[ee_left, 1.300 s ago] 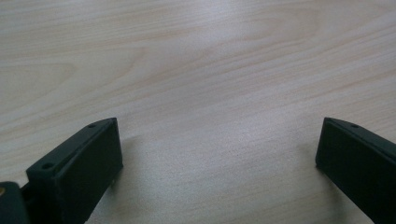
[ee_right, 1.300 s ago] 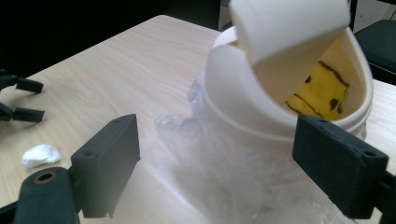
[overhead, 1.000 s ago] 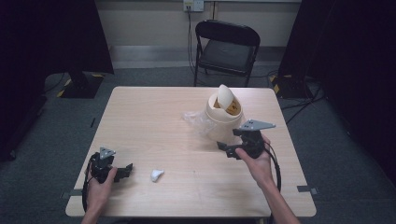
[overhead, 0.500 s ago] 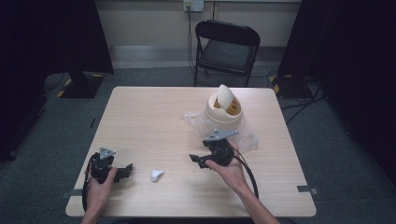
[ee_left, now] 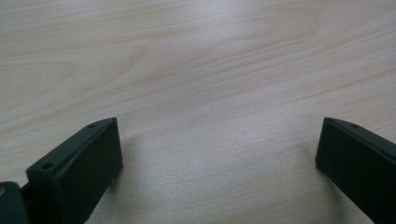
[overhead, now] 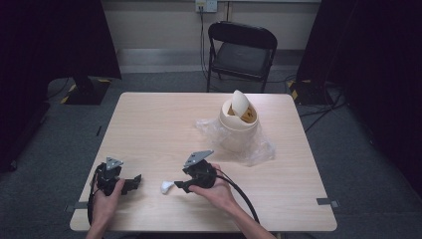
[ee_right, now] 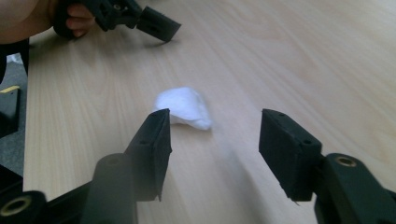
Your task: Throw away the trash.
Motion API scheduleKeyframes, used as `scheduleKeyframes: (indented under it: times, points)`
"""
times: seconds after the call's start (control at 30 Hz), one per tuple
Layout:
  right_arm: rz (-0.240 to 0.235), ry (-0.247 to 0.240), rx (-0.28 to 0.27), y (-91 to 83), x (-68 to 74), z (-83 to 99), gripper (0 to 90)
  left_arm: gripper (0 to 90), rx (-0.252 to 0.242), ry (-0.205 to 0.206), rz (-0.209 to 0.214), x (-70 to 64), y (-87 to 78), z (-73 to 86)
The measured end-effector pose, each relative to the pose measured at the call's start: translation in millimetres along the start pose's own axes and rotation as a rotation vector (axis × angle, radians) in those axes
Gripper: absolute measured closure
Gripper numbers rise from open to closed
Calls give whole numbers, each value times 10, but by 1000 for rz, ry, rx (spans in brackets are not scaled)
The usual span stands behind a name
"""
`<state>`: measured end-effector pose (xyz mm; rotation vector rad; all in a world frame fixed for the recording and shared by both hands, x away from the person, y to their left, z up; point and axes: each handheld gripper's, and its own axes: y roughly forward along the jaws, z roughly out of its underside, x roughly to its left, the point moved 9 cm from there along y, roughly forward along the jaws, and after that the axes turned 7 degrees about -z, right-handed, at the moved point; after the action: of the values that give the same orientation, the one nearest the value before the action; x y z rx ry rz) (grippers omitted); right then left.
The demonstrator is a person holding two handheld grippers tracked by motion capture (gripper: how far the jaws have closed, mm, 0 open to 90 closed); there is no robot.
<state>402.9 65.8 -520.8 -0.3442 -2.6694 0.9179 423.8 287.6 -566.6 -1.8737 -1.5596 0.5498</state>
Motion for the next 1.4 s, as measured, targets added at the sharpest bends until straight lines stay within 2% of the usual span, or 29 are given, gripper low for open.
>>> scheduleKeyframes:
  times: [0.13, 0.27, 0.43, 0.5, 0.83, 0.93, 1.2, 1.4]
  points:
    - [-33, -11, 7, 157, 79, -1, 491, 0, 0, 0, 0, 0, 0, 0]
    - [-62, -25, 22, 304, 158, 4, 490, 0, 0, 0, 0, 0, 0, 0]
    - [-62, -46, 24, 390, 190, -8, 486, 0, 0, 0, 0, 0, 0, 0]
    - [-57, -45, 34, 414, 177, 4, 517, 0, 0, 0, 0, 0, 0, 0]
    - [-53, -40, 45, 467, 167, 46, 495, 0, 0, 0, 0, 0, 0, 0]
    - [-46, -54, 50, 464, 162, 51, 529, 0, 0, 0, 0, 0, 0, 0]
    - [-37, -36, 58, 454, 153, 58, 622, 0, -1, -1, 0, 0, 0, 0]
    - [-46, -10, 25, 401, 123, 31, 638, 0, 0, -1, 0, 0, 1, -1]
